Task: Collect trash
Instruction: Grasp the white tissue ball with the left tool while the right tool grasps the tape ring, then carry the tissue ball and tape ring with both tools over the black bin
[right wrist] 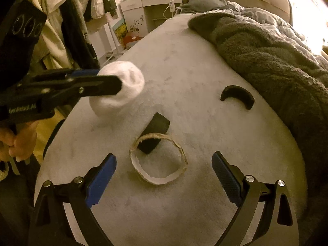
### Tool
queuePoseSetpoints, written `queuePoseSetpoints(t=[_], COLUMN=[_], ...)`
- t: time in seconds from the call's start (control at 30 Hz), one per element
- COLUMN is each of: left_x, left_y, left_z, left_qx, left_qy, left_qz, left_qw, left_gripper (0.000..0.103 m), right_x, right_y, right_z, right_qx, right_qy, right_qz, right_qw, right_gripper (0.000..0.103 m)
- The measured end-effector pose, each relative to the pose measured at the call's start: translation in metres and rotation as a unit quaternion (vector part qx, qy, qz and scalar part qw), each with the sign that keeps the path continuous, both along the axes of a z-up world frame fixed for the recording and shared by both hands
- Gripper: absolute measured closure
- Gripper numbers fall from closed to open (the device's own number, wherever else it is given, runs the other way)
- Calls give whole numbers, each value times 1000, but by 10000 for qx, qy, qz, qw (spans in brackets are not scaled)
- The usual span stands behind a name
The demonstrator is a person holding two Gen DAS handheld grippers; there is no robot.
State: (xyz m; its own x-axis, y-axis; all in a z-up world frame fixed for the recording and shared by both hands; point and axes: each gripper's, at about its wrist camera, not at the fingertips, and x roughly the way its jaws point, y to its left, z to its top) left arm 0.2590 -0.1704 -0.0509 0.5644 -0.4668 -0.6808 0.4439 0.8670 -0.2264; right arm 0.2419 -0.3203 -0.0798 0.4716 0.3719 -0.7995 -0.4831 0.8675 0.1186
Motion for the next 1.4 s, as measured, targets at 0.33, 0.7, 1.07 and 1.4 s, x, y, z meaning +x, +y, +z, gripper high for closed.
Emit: queuePoseSetpoints(t=[0.33, 0.7, 1.07, 1.4], left_x=[-10, -18, -38, -62], left_y=[27, 73, 126, 187], left_z=[3, 13, 2, -14], left_qx=[334, 340, 437, 663], left_qy=[-183, -242, -58, 89], left_qz=[47, 389, 827, 1301], left_qw=[9993, 9984, 9956, 9892], left_gripper=[67, 67, 67, 67], right_x=[9, 2, -17, -28], right_y=[6, 16, 33, 70], right_z=[-3, 13, 24, 46], right_qx=[-115, -154, 69, 388], right_qy=[315, 228, 41, -148], right_qz=[-61, -341, -1049, -1273], right_qw=[9994, 9990, 9944, 9910], right_gripper=[47, 51, 51, 51])
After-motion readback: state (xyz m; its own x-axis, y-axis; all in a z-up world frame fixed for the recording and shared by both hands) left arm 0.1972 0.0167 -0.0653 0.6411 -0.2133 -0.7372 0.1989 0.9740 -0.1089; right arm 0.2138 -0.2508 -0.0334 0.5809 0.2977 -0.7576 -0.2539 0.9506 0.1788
